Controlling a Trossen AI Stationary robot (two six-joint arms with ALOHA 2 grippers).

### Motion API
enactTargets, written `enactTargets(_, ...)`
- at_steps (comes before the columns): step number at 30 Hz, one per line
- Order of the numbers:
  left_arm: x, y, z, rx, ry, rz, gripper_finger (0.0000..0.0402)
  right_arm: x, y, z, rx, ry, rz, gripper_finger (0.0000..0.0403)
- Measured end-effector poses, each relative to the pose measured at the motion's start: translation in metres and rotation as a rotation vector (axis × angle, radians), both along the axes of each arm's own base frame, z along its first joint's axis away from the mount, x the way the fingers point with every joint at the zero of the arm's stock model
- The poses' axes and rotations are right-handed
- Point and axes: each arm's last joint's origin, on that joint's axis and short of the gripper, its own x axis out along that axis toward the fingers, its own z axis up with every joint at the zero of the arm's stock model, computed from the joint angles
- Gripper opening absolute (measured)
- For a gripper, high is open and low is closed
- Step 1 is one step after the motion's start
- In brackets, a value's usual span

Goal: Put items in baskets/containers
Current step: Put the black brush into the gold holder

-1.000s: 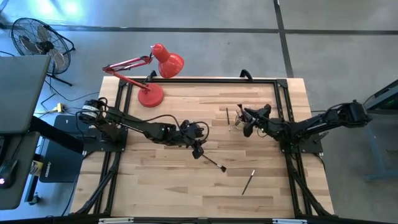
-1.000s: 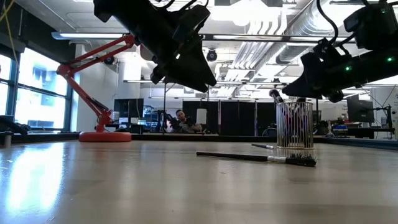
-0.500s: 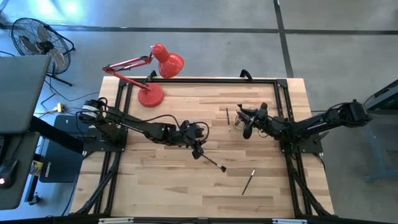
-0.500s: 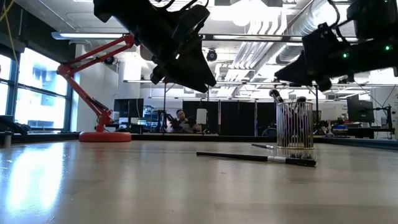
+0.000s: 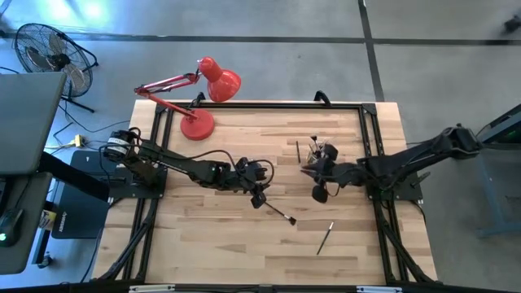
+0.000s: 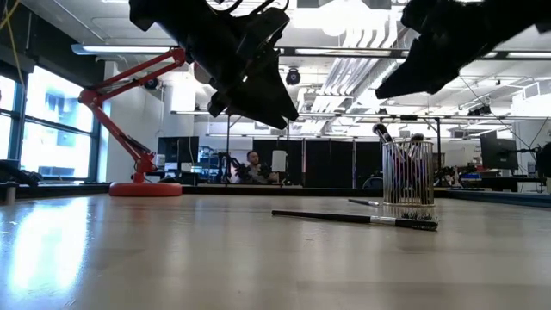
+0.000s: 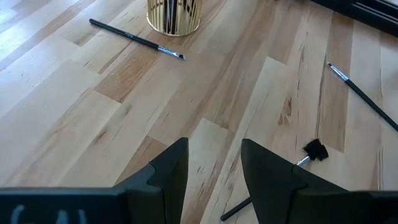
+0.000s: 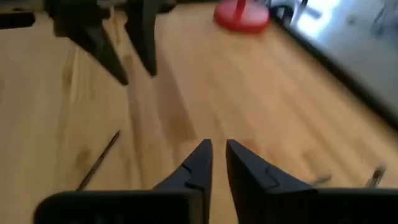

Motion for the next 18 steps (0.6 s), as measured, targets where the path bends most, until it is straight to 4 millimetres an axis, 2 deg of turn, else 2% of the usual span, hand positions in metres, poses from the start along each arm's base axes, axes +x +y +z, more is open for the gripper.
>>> enactTargets(4,0.000,0.000,0.000,0.000,-0.001,0.000,0.0147,-0.002,0.011,0.007,0.054,0.014,0.012,0.0005)
enactTargets(18,0.000,-0.002,0.000,0.119,0.043,-0.177,0.0147,-0.010,0.035,0.003,0.194,-0.011,0.018,0.0003)
